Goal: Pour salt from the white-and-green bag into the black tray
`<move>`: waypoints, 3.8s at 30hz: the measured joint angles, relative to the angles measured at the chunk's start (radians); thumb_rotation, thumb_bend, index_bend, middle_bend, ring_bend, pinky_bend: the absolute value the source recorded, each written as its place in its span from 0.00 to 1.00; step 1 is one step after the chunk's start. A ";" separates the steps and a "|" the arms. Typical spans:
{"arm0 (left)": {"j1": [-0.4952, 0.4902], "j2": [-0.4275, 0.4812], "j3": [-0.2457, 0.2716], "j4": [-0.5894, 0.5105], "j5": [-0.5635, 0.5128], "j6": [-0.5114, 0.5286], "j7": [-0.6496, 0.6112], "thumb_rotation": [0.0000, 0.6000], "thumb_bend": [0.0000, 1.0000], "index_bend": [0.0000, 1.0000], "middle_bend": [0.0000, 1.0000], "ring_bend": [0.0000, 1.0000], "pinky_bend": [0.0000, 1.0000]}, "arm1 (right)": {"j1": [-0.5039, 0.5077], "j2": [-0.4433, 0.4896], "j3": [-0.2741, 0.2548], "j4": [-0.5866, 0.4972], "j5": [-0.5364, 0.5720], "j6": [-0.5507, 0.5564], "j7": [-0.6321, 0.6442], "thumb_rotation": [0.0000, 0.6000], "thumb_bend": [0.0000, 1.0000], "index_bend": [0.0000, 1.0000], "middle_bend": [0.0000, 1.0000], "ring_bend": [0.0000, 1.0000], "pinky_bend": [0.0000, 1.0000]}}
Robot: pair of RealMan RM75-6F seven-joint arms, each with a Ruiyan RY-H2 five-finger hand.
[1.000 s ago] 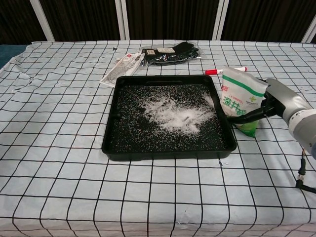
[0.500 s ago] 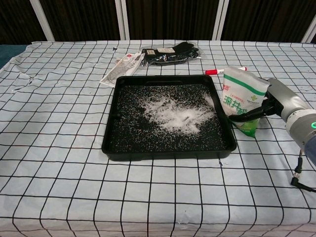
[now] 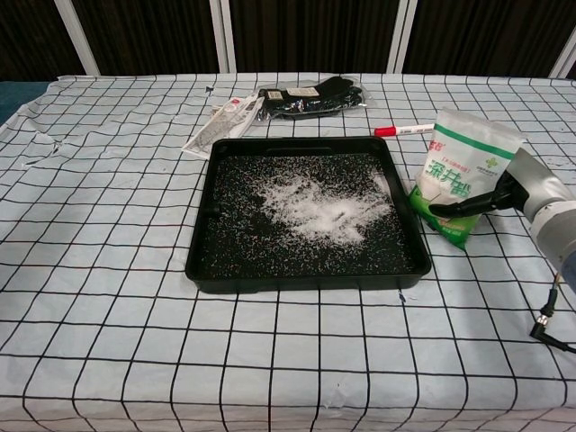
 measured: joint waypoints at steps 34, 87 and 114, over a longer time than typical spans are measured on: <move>0.011 0.010 -0.008 -0.005 -0.003 0.006 -0.014 1.00 0.32 0.26 0.14 0.06 0.08 | 0.025 0.199 -0.013 -0.086 -0.167 -0.034 0.087 1.00 0.57 0.55 0.47 0.54 0.44; 0.018 0.018 -0.014 -0.006 0.000 0.012 -0.036 1.00 0.32 0.26 0.14 0.06 0.08 | 0.738 0.758 -0.311 -0.517 0.363 -0.549 -0.643 1.00 0.58 0.72 0.55 0.57 0.47; 0.021 0.019 -0.016 -0.006 0.003 0.018 -0.039 1.00 0.32 0.26 0.14 0.06 0.08 | 0.967 0.725 -0.511 -0.580 0.585 -0.391 -0.899 1.00 0.60 0.75 0.58 0.59 0.47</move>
